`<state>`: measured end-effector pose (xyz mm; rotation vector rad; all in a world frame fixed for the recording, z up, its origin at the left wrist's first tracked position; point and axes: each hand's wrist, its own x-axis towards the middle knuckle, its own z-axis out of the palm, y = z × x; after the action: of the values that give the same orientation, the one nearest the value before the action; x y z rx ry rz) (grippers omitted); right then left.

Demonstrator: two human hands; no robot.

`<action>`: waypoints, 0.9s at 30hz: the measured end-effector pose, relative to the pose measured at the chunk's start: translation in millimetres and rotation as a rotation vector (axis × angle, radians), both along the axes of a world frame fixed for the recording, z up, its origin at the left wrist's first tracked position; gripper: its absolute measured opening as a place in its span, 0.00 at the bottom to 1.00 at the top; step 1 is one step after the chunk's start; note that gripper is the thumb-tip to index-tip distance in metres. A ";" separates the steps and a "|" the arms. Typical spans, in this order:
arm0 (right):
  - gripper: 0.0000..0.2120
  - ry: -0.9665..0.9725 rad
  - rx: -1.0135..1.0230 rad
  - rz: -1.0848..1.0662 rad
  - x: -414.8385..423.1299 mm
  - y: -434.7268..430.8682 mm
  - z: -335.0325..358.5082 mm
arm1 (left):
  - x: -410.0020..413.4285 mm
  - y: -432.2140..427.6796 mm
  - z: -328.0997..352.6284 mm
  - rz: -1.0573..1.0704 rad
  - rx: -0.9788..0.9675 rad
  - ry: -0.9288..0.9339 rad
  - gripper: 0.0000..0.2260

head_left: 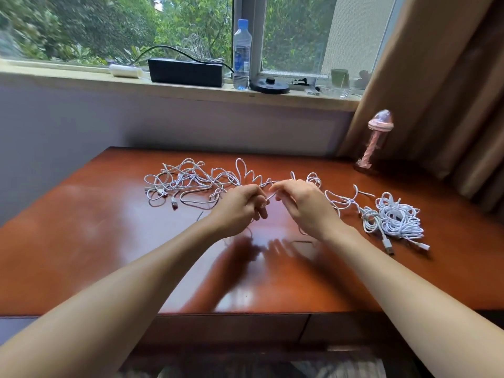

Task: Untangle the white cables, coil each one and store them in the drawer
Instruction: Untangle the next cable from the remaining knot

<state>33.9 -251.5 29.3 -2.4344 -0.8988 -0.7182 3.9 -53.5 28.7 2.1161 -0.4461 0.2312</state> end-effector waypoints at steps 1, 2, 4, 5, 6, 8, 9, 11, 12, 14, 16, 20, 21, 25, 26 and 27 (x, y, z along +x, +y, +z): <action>0.12 -0.009 0.009 -0.007 0.5 0.7 0.7 | -1.5 -0.8 1.3 -0.026 -0.037 0.030 0.10; 0.12 -0.006 0.018 -0.016 1.9 0.4 1.2 | -3.0 -1.2 2.2 -0.057 -0.068 0.063 0.10; 0.12 0.022 0.020 -0.028 4.3 -0.8 1.3 | -6.7 -1.9 2.9 -0.137 -0.096 0.129 0.08; 0.12 0.049 0.006 -0.027 6.0 -1.9 -0.5 | -9.3 -2.9 3.0 -0.171 -0.096 0.146 0.08; 0.12 0.089 -0.010 -0.013 6.8 -2.8 -2.3 | -11.5 -4.3 3.2 -0.194 -0.097 0.142 0.07; 0.17 0.216 -0.018 0.038 3.6 -2.1 -5.7 | -14.3 -7.6 4.9 -0.202 -0.135 0.110 0.06; 0.18 0.292 -0.006 0.057 -0.1 -0.8 -6.3 | -14.8 -9.1 6.4 -0.189 -0.160 0.086 0.05; 0.15 0.419 0.047 0.087 -6.8 1.7 -8.3 | -14.7 -11.0 8.9 -0.136 -0.159 0.017 0.06; 0.12 0.483 0.091 0.100 -9.1 3.5 -9.0 | -14.3 -11.3 10.0 -0.100 -0.134 -0.021 0.08; 0.08 0.625 0.200 0.123 -12.8 7.2 -10.6 | -11.7 -10.3 10.4 -0.026 -0.071 -0.101 0.11; 0.08 0.753 0.291 0.141 -14.9 8.4 -10.5 | -8.1 -10.4 10.1 0.034 -0.014 -0.198 0.10; 0.09 0.890 0.317 0.221 -21.8 7.6 -6.3 | -4.2 -15.3 9.8 0.153 0.101 -0.314 0.08; 0.10 0.901 0.320 0.236 -23.2 6.6 -5.3 | -4.5 -16.1 10.0 0.193 0.132 -0.317 0.07; 0.11 0.905 0.339 0.264 -26.2 2.1 -3.9 | -4.5 -16.2 10.0 0.298 0.182 -0.331 0.04; 0.11 0.901 0.341 0.279 -26.9 1.0 -3.5 | -3.8 -15.5 9.8 0.311 0.194 -0.344 0.04; 0.11 0.890 0.342 0.295 -27.4 -0.4 -2.7 | -2.8 -14.6 9.5 0.326 0.212 -0.358 0.04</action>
<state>6.5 -251.9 26.5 -1.9274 -0.6555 0.3025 1.1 -68.1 38.1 2.3570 -0.3397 0.7890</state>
